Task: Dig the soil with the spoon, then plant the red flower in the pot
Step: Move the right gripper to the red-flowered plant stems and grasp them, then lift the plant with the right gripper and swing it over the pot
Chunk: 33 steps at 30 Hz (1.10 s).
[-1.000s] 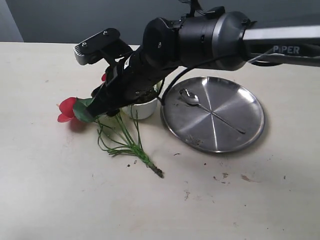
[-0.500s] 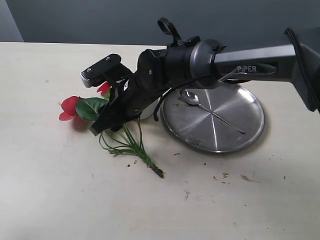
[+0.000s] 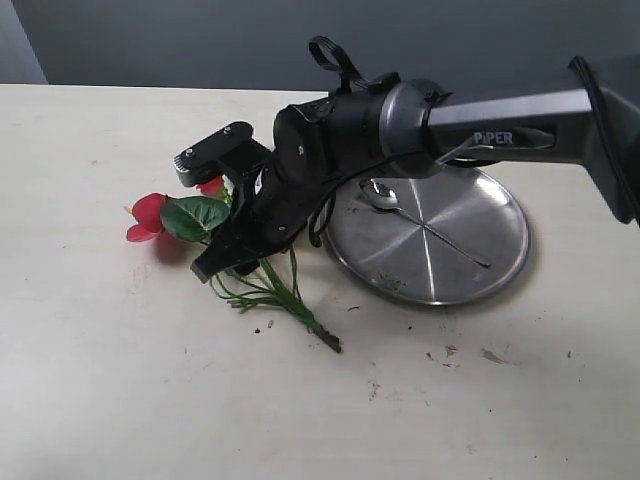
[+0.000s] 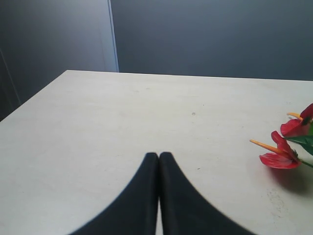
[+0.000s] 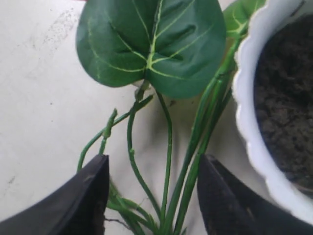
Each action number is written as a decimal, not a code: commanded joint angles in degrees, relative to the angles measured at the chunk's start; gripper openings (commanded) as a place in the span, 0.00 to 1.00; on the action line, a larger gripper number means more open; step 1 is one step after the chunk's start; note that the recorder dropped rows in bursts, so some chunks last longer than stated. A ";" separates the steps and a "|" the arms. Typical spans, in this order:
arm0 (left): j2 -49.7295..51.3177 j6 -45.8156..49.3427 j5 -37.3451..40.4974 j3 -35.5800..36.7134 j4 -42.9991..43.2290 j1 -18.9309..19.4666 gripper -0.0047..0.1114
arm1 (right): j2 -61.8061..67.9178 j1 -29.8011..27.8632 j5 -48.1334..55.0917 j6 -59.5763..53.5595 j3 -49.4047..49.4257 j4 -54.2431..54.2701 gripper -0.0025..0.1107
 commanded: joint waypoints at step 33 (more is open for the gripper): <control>-0.13 -0.14 -0.45 0.21 0.11 0.02 0.04 | 3.41 -0.03 0.37 0.07 0.19 -0.56 0.07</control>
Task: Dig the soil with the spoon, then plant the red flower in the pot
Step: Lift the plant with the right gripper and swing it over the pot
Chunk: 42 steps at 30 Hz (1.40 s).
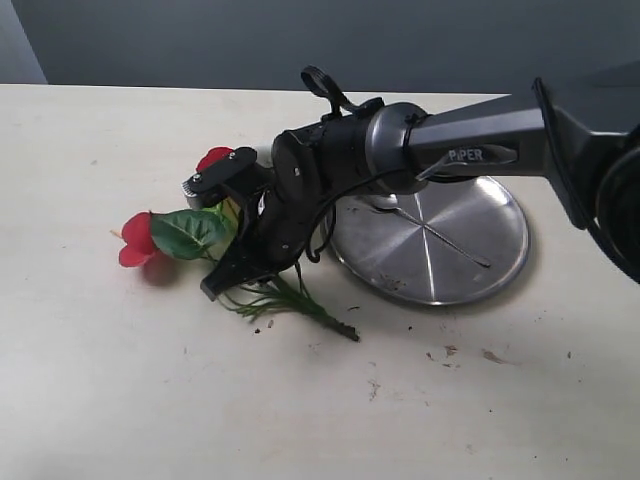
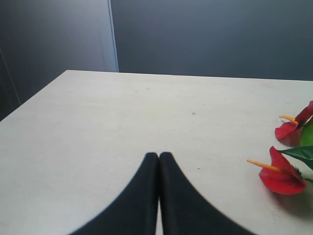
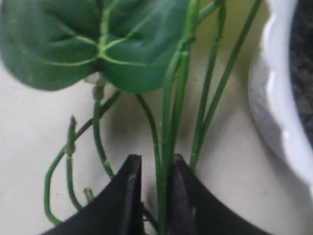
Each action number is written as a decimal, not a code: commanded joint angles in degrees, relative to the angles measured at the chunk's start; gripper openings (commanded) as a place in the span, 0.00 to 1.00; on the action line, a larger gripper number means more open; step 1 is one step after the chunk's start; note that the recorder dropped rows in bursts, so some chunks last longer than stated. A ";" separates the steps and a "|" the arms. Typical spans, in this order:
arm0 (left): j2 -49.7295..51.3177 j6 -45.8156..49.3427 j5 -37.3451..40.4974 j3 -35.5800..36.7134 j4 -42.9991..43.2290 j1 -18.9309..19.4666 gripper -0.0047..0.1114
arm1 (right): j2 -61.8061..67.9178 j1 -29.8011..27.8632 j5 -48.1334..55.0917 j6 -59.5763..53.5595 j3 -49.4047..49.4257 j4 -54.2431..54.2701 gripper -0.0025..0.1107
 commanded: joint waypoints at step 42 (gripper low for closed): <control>-0.13 -0.14 -0.34 0.21 0.11 0.02 0.04 | -19.44 3.08 -49.71 -13.98 7.09 15.46 0.02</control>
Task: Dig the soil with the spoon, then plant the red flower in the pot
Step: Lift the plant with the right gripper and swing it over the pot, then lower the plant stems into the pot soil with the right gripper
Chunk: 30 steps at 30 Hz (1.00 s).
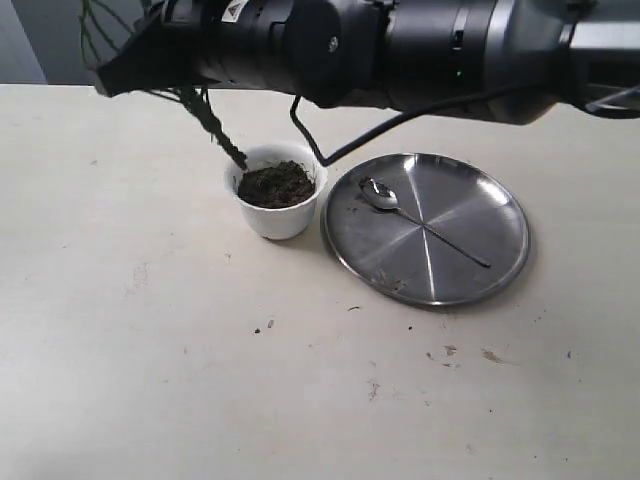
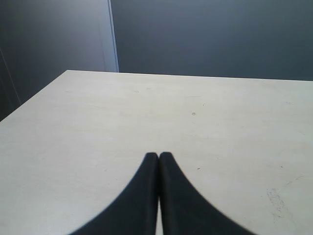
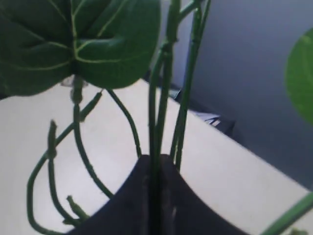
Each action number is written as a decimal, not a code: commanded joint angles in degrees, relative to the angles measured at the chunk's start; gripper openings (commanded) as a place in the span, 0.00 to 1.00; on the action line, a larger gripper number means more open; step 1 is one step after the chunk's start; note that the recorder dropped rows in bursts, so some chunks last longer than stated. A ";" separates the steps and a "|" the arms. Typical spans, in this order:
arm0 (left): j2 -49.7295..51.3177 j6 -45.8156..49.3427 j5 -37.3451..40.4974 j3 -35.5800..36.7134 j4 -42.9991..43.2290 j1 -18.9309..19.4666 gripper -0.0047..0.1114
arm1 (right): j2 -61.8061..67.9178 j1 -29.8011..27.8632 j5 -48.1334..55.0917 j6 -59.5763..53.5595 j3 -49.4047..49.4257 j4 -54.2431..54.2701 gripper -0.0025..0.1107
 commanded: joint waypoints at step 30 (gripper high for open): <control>-0.13 -0.14 -0.34 0.21 0.11 0.02 0.04 | 17.74 -18.74 -65.53 54.80 16.90 -46.11 0.02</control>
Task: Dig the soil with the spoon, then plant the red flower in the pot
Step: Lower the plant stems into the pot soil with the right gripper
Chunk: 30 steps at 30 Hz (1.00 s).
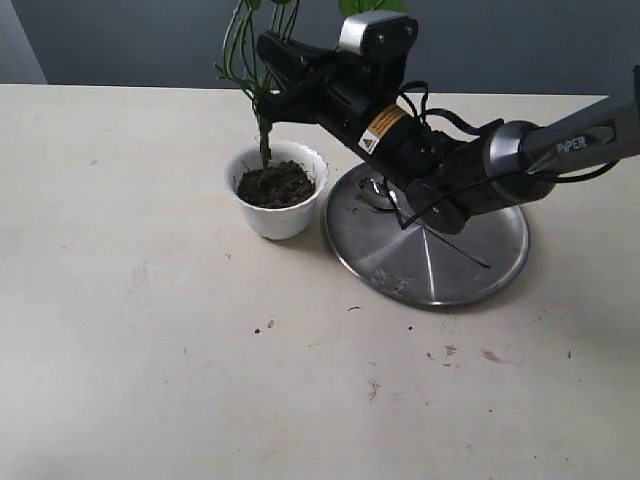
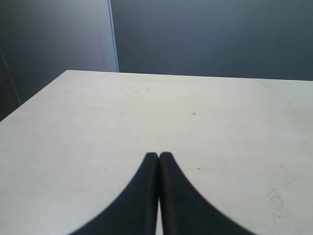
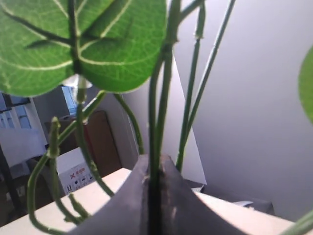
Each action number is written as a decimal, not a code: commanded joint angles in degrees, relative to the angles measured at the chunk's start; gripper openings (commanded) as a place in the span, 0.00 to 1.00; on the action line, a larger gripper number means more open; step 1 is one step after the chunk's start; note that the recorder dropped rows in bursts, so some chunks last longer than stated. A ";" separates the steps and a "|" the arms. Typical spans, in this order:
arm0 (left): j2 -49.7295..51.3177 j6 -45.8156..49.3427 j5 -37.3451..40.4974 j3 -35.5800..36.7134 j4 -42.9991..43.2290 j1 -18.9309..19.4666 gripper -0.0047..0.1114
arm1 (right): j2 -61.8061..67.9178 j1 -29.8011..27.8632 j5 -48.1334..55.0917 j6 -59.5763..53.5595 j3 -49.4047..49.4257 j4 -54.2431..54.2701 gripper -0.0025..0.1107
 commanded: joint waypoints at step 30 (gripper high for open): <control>-0.13 -0.14 -0.34 0.21 0.11 0.02 0.04 | 8.22 -0.27 -1.69 -0.83 3.82 0.61 0.02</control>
